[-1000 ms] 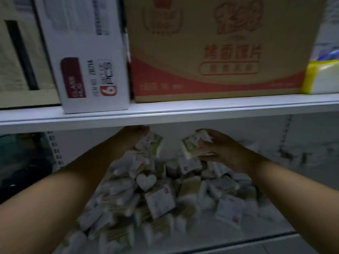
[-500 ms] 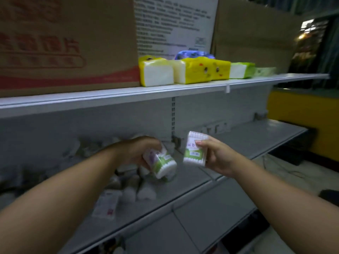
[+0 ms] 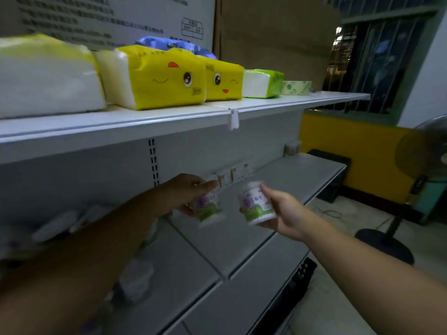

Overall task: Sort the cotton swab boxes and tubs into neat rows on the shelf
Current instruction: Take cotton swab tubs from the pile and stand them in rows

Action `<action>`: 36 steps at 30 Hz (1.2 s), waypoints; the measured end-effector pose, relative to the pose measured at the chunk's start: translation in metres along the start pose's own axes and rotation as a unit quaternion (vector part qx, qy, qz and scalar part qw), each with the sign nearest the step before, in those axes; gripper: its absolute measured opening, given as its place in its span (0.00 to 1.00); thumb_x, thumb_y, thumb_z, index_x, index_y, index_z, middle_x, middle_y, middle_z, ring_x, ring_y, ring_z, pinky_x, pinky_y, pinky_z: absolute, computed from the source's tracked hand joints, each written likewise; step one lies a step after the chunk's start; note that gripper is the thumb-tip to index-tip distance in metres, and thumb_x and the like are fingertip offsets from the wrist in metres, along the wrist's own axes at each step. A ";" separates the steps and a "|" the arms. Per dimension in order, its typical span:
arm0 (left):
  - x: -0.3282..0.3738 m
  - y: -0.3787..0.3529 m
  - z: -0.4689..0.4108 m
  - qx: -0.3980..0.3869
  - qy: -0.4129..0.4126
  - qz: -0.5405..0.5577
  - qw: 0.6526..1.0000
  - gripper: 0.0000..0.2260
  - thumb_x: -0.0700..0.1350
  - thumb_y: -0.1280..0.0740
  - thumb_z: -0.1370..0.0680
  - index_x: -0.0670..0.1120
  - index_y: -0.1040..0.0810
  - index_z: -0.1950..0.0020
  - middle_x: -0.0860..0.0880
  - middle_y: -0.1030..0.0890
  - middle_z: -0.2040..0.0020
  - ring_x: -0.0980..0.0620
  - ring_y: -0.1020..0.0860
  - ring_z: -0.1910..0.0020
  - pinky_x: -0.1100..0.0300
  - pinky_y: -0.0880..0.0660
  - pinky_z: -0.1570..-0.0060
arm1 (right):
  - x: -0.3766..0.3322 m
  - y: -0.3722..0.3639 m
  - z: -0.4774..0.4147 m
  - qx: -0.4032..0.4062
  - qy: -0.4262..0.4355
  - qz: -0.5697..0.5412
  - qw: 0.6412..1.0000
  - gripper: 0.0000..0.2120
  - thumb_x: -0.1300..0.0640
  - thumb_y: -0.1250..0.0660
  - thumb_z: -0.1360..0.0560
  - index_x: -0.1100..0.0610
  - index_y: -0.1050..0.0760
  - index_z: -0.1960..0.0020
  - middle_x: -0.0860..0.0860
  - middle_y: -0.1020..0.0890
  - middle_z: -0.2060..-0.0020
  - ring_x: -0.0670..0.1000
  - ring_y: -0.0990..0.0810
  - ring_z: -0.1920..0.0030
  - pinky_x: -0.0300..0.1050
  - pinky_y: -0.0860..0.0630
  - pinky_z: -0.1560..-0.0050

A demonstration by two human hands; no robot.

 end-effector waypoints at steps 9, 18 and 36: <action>0.027 -0.045 -0.103 -0.029 0.006 0.008 1.000 0.19 0.58 0.32 0.27 0.46 0.23 0.43 0.44 0.20 0.47 0.48 0.19 0.53 0.54 0.19 0.60 | -0.028 0.077 -0.064 0.050 0.009 0.004 0.999 0.16 0.46 0.42 0.22 0.57 0.23 0.50 0.58 0.17 0.54 0.58 0.19 0.55 0.50 0.25 0.57; 0.068 -0.122 -0.187 0.002 -0.001 0.032 0.999 0.09 0.51 0.30 0.26 0.48 0.23 0.50 0.45 0.19 0.52 0.51 0.17 0.59 0.55 0.20 0.64 | -0.081 0.180 -0.111 -0.017 0.075 0.047 0.996 0.22 0.42 0.32 0.37 0.53 0.24 0.48 0.53 0.15 0.57 0.53 0.16 0.59 0.47 0.23 0.58; 0.095 -0.227 -0.404 0.165 -0.032 0.010 0.986 0.18 0.47 0.21 0.36 0.48 0.25 0.52 0.46 0.22 0.51 0.47 0.22 0.54 0.50 0.21 0.56 | -0.149 0.398 -0.244 0.091 0.150 0.228 0.958 0.11 0.48 0.26 0.31 0.42 0.26 0.52 0.40 0.20 0.57 0.42 0.19 0.58 0.31 0.24 0.67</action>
Point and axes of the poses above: each hand's wrist, its own z-axis away from the middle knuckle, its own y-axis out of the back of the hand, x = y × z, the point moved 9 cm from there along -z, towards the middle knuckle
